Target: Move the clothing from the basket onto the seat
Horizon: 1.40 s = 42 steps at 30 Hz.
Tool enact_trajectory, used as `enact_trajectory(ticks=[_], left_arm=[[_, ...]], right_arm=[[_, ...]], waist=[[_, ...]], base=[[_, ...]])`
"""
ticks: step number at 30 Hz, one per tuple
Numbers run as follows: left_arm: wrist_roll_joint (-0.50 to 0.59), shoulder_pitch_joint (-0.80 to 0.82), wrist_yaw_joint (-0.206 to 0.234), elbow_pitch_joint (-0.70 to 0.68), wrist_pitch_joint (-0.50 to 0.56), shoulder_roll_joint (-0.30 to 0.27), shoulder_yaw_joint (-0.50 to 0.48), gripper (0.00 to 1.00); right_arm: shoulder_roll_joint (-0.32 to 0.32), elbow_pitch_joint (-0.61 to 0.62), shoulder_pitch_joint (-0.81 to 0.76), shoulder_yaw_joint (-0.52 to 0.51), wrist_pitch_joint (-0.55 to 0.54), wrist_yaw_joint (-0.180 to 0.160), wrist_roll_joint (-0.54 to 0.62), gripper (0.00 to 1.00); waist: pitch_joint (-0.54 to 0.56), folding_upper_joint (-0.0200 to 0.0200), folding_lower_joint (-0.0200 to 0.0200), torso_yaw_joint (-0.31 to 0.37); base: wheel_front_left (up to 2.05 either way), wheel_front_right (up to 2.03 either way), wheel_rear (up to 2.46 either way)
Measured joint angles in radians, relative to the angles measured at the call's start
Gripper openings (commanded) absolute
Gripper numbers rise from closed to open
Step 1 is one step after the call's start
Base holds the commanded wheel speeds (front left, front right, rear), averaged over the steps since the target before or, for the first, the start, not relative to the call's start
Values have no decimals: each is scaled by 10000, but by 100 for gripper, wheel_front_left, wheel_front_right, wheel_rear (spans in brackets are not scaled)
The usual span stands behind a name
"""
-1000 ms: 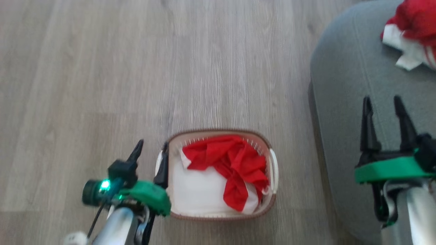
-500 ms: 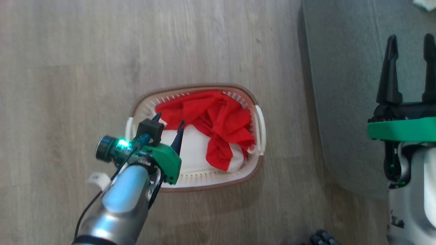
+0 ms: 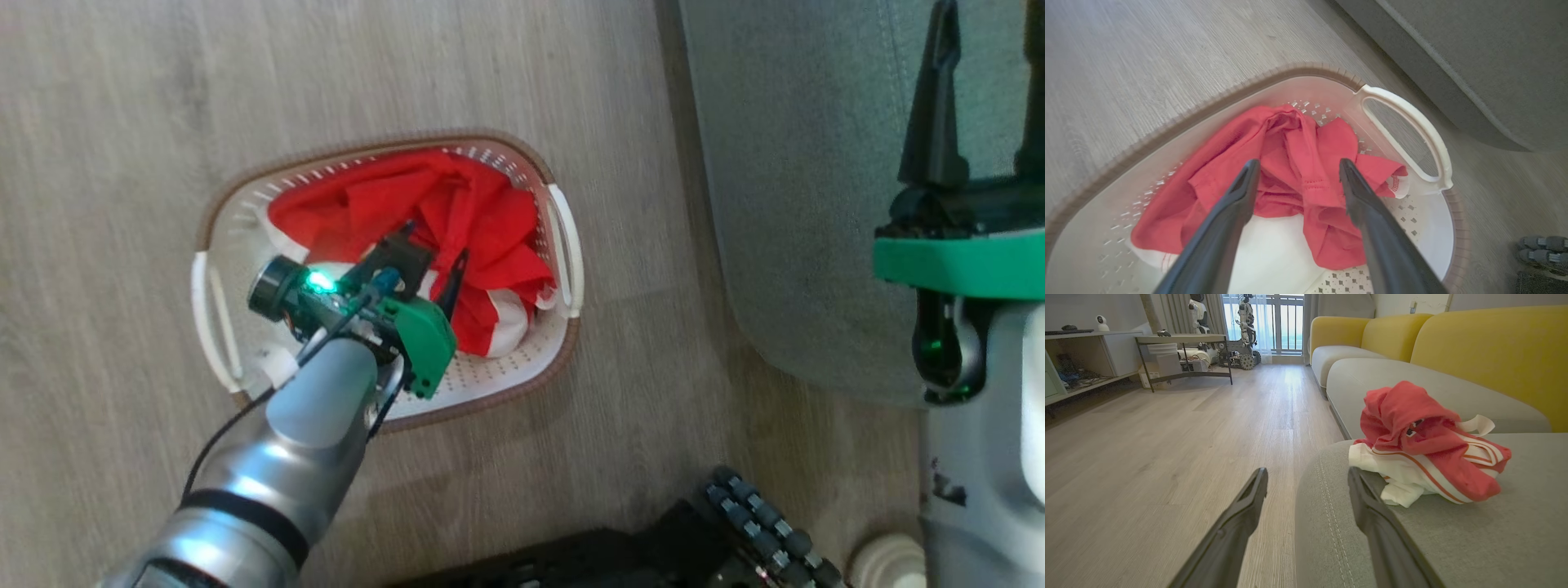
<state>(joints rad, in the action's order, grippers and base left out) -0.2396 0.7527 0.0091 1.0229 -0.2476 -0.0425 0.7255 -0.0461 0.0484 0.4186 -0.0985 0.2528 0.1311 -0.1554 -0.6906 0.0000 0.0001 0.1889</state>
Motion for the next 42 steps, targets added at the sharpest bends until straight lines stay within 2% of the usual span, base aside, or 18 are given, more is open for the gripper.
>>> enact_trajectory(ticks=[12,17,18,19,20,21,30,39,42], left_arm=[[-750,1075,107,842,435,-17,1051,100],[-1181,1335,217,1106,541,-25,1206,100],[-1277,1336,215,1110,539,-27,1283,82],[-1361,1336,209,1110,537,-27,1356,44],[-1432,1336,203,1108,523,-25,1404,27],[-1507,1337,146,1108,523,-25,1448,0],[-2284,1248,-4,752,169,-31,2102,0],[-2840,705,15,-472,-15,-48,2412,0],[-2842,492,184,-1204,-15,-40,2332,0]], right_arm=[[-2,619,895,401,27,0,-219,100],[-2,763,972,474,27,0,-217,100],[-2,765,1016,481,27,0,-217,100],[-2,767,1053,495,27,0,-215,100],[-2,769,1056,512,27,0,-211,100],[-2,765,1049,522,27,0,-201,100],[-4,341,1024,633,27,0,77,100],[-8,-817,203,702,27,0,349,100],[-10,-1177,-77,717,25,0,464,100]], waist=[[-1389,0,1,544],[-1635,0,0,635],[-1637,0,-1,628],[-1629,0,-1,616],[-1616,0,-1,602],[-1598,0,-1,588],[-976,0,-1,323],[553,0,-1,-76],[1169,1,-1,-243]], base=[[0,0,0],[0,0,0],[0,0,0],[0,0,0],[0,0,0],[0,0,0],[0,0,0],[0,0,0],[0,0,0]])
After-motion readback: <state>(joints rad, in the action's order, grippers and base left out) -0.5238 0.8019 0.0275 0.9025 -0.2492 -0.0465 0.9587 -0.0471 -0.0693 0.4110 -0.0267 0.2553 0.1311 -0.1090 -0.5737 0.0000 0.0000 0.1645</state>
